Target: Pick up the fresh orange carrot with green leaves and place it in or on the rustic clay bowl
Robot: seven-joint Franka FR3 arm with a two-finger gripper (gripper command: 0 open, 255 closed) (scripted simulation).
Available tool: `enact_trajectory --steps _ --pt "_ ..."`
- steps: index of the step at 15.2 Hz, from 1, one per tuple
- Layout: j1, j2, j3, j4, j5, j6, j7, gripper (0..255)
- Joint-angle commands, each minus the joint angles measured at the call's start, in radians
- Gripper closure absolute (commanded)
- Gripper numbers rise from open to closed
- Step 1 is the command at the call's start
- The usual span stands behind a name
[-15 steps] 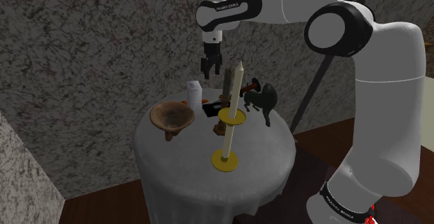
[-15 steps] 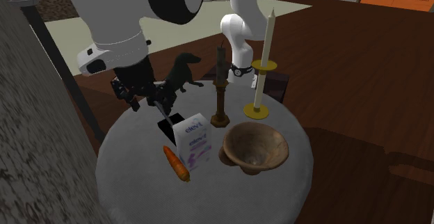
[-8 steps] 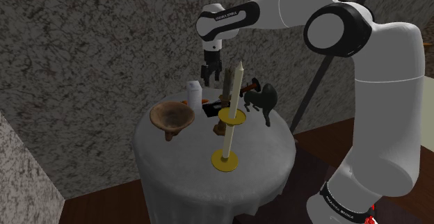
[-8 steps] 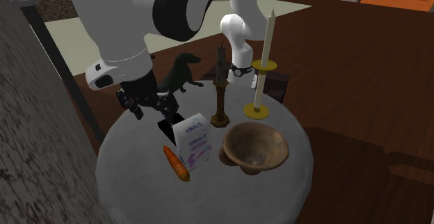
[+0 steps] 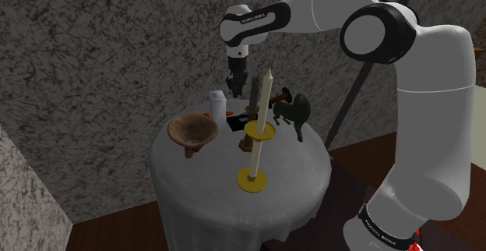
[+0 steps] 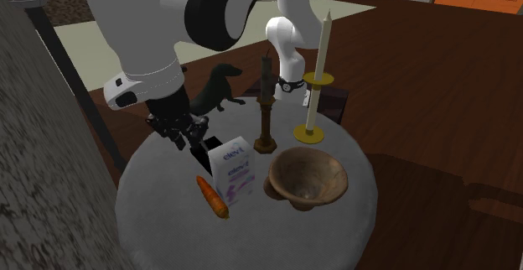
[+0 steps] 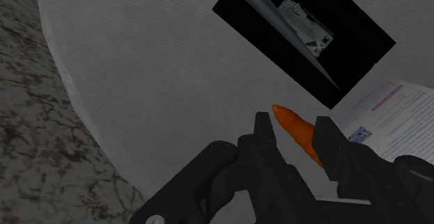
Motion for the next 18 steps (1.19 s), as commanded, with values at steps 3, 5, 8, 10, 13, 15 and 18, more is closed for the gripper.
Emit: enact_trajectory --steps 3,5,8,10,13,15,18 --pt "0.0 0.0 0.0 0.0 0.0 0.0 0.0 255" --pt "0.0 0.0 0.0 0.0 0.0 0.0 0.0 255" --pt "0.0 0.0 0.0 0.0 0.0 0.0 0.0 255" --pt "-0.008 0.015 0.02 -0.004 -0.006 0.034 -0.111 0" --pt "-0.035 0.054 0.088 -0.025 -0.022 0.135 -0.441 0" --pt "-0.054 0.074 0.138 -0.049 -0.031 0.201 -0.66 0" --pt "-0.07 0.091 0.176 -0.077 -0.039 0.259 -0.814 0"
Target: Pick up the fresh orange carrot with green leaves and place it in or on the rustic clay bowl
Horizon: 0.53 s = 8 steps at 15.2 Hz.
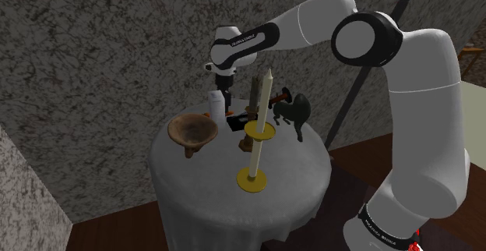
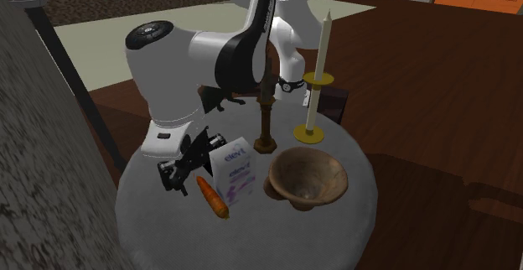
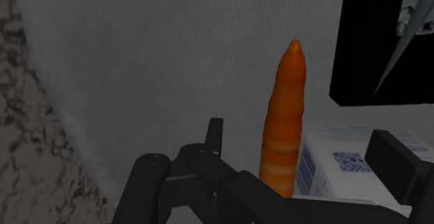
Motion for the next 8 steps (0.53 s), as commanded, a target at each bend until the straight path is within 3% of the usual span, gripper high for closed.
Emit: enact_trajectory --steps 1,8 --pt "-0.005 0.008 0.01 -0.019 -0.003 0.032 -0.049 0" --pt "-0.002 0.041 0.008 -0.046 -0.006 0.091 -0.047 0"
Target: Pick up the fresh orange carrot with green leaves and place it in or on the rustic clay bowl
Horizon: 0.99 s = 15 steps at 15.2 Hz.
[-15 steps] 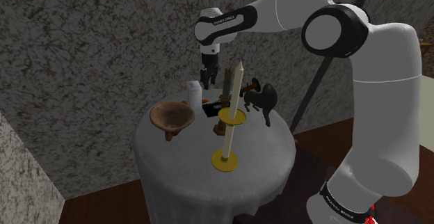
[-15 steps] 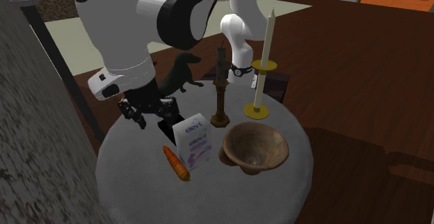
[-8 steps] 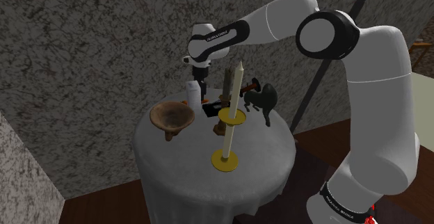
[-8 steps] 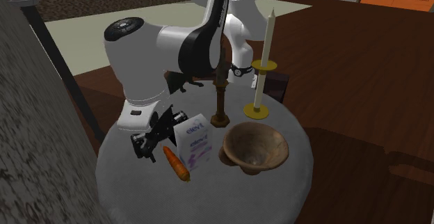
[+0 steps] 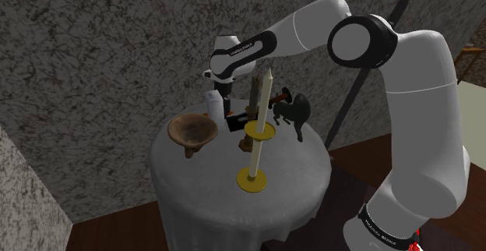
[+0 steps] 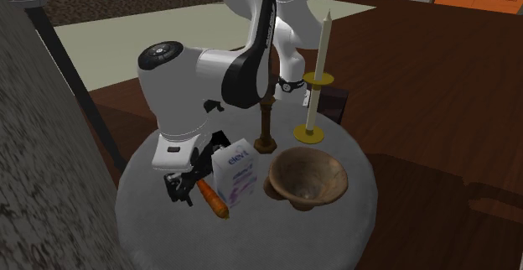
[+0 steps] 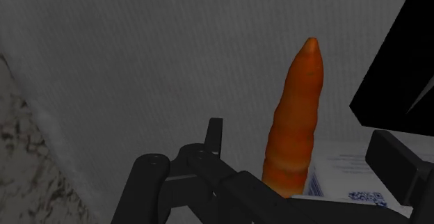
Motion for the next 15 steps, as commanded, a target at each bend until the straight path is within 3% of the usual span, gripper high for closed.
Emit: enact_trajectory --steps 1,6,7,15 --pt "-0.001 0.013 -0.002 -0.004 -0.002 0.003 -0.001 0" --pt "-0.001 0.013 -0.002 -0.003 -0.002 0.003 -0.001 0" --pt "-0.001 0.015 -0.002 0.0 -0.002 0.002 -0.001 255" --pt "-0.005 0.014 -0.003 -0.006 -0.001 0.005 -0.006 255"
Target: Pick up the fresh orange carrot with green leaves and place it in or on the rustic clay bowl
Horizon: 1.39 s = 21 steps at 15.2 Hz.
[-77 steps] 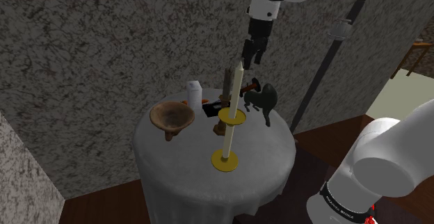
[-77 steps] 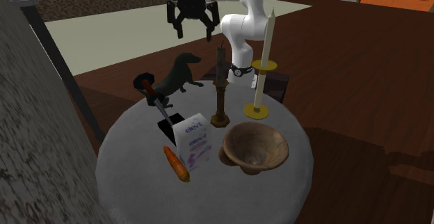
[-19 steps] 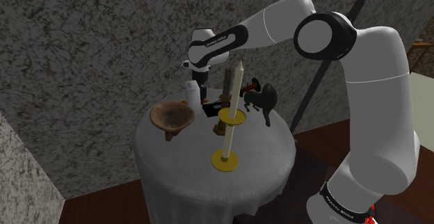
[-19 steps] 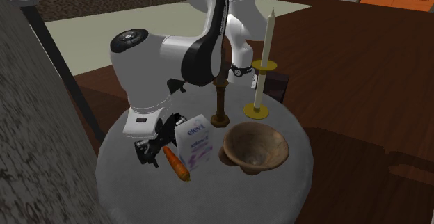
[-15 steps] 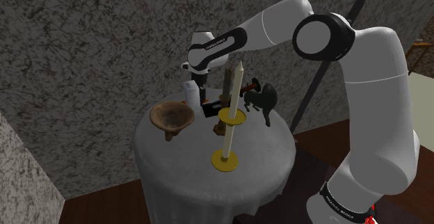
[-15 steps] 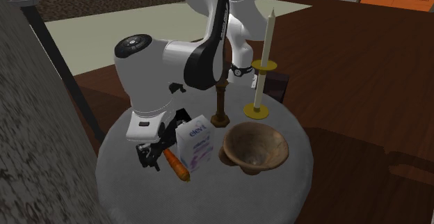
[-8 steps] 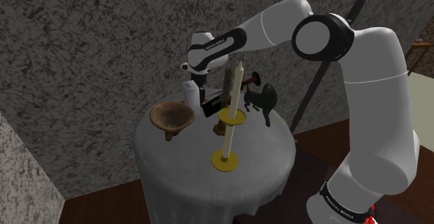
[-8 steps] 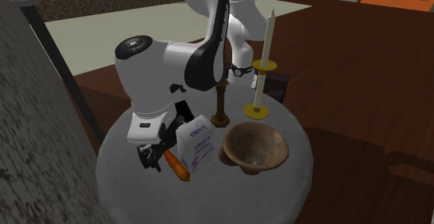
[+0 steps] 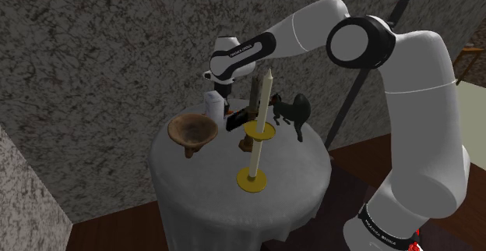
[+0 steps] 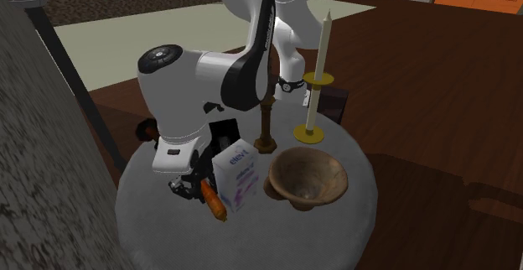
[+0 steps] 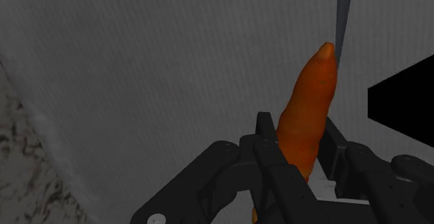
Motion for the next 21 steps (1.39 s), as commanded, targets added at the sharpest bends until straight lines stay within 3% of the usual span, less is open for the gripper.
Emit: enact_trajectory --steps 1,21 --pt "0.0 0.002 -0.003 -0.007 -0.002 -0.003 0.005 255" --pt "-0.003 -0.101 0.004 0.108 0.008 -0.221 0.008 255"
